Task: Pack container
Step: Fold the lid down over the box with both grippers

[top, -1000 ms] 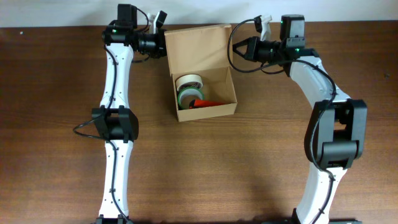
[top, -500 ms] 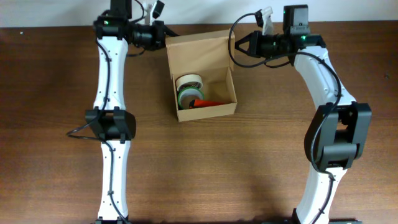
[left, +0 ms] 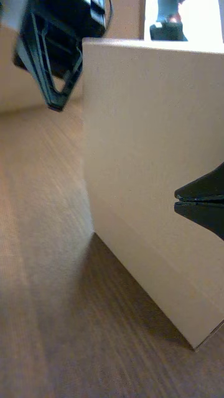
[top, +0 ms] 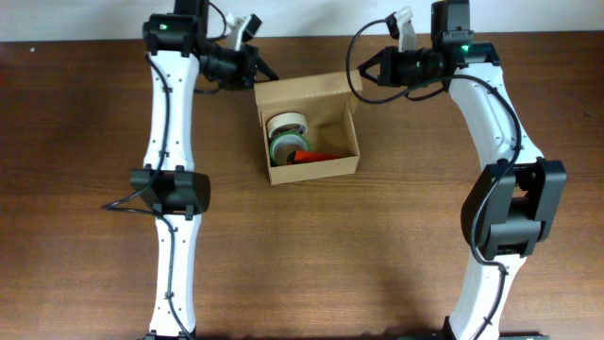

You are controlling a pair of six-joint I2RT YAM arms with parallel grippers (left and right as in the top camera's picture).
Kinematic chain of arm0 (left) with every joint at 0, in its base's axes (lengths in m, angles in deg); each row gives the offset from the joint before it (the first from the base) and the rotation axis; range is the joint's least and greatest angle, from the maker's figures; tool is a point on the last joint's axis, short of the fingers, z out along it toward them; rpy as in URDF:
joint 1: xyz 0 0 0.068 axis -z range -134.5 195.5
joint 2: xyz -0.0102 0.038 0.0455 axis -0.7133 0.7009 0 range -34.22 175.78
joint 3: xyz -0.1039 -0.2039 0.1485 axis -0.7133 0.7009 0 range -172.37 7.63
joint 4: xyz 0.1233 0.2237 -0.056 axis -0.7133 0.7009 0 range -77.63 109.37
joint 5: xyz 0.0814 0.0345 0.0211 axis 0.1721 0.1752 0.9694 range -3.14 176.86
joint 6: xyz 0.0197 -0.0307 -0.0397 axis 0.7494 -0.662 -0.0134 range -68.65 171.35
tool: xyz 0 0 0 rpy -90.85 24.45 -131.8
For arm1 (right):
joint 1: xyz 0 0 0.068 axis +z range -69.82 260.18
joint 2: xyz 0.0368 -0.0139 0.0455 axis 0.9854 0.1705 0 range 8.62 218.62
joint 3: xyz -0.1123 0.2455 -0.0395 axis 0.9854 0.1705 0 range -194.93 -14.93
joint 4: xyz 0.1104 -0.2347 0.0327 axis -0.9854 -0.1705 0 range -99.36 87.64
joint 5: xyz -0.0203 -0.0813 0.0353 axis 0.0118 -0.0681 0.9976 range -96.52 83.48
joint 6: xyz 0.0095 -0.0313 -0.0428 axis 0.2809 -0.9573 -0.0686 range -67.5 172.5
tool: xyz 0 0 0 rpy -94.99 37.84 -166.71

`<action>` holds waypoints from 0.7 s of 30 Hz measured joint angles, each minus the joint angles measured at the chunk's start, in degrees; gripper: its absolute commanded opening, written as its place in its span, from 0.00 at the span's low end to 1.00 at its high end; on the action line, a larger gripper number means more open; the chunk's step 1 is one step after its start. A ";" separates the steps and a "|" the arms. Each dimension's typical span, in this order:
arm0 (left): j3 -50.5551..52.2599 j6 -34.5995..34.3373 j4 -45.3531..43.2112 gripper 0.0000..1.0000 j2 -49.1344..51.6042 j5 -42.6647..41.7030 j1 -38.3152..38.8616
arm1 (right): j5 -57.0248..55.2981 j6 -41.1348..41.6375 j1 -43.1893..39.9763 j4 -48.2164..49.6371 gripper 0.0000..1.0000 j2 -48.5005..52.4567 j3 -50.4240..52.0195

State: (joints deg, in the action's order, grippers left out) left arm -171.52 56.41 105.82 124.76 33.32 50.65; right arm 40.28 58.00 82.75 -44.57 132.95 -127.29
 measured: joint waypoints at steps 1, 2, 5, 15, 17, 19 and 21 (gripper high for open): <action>0.00 0.96 1.09 0.02 0.00 1.62 0.72 | -1.57 -1.36 0.37 -1.79 0.04 -0.22 0.00; 0.00 1.40 1.42 0.01 -0.09 2.43 1.14 | -2.49 -1.84 0.59 -2.62 0.03 -0.52 -0.04; 0.00 2.05 2.97 0.01 -0.59 5.55 2.43 | -5.77 -3.26 1.55 -5.81 0.04 -2.14 -0.04; 0.00 0.90 3.15 0.02 -6.78 20.83 7.10 | -15.58 -7.26 4.28 -15.72 0.04 -10.73 -0.15; 0.00 0.22 3.15 0.02 -8.37 23.74 8.17 | -18.01 -7.82 4.90 -18.80 0.04 -11.65 -0.26; 0.00 -0.44 3.15 0.02 -9.66 26.23 9.27 | -20.02 -8.37 5.49 -21.49 0.04 -11.98 -0.33; 0.00 -1.07 3.15 0.02 -10.64 27.96 10.34 | -21.86 -8.76 6.27 -24.11 0.04 -12.00 -0.33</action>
State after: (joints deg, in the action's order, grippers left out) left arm -171.52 55.34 108.97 114.11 61.28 60.99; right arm 18.43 49.23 89.02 -68.68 120.95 -127.62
